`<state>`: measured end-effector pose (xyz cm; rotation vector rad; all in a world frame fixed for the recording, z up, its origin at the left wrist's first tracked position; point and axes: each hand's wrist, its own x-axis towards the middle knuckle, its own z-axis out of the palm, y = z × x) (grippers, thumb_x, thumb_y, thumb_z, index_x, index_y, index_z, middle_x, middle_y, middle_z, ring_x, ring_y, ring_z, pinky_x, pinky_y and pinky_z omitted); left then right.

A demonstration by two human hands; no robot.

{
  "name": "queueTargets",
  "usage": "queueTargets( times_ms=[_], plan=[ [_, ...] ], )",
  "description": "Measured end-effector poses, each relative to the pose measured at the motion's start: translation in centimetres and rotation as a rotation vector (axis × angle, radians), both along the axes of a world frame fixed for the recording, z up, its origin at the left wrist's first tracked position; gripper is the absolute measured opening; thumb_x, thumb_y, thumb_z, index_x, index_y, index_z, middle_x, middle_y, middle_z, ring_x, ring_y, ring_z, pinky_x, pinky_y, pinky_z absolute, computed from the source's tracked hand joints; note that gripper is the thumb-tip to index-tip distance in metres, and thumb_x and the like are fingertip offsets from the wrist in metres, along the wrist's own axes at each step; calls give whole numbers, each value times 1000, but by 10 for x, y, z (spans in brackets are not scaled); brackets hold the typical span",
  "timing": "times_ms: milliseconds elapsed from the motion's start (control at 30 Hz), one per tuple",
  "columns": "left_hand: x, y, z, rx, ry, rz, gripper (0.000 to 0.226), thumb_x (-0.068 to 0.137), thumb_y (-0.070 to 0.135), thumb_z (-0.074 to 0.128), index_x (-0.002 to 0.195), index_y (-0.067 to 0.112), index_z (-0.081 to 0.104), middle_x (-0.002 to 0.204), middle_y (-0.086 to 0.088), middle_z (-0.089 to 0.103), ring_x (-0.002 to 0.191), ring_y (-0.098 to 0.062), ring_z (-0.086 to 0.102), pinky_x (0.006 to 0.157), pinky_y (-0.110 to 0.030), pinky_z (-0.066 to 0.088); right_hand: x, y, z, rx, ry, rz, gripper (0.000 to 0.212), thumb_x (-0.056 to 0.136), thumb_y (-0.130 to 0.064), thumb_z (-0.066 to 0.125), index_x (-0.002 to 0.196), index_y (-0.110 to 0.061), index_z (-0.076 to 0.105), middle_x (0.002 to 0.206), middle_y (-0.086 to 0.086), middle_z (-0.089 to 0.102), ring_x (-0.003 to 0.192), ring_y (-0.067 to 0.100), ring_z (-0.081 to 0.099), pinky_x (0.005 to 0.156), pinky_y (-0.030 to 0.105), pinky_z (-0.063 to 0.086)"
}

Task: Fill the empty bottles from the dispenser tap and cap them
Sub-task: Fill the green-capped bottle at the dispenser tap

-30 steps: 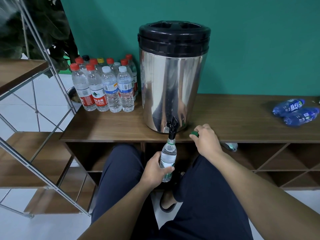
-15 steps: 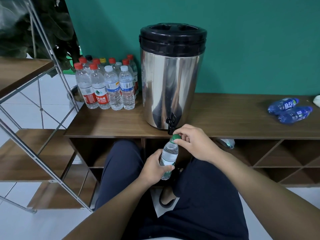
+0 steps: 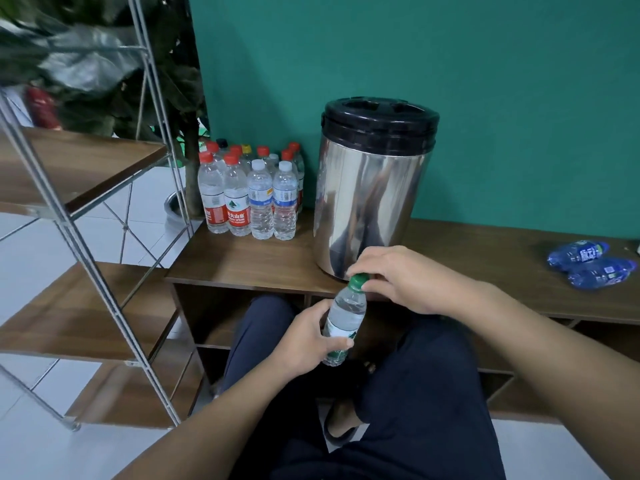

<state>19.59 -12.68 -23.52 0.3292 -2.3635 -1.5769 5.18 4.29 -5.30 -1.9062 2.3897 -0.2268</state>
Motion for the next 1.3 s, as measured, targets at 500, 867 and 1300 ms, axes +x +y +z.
queueTargets(
  times_ms=[500,867,1300],
  plan=[
    [45,-66,66,-18,90,265,62,82,32,97,136,40,68,120,24,77,111,5,71,97,-26,59,41,-94,72,-68,76,-12,49,105,-61,65,146,-34,67,125,-16,67,101,1,63,97,31,57],
    [50,-130,72,-29,120,365,62,83,30,97,137,38,68,121,22,77,111,3,72,99,-32,62,38,-194,82,133,244,125,23,111,-39,66,127,-23,72,114,-5,64,105,22,62,98,46,55],
    [24,-186,65,21,151,560,48,86,34,93,128,41,70,108,20,80,101,-3,76,83,-31,66,35,-279,43,-97,222,-37,46,116,-49,47,89,-13,57,86,3,62,77,25,60,67,42,46]
  ],
)
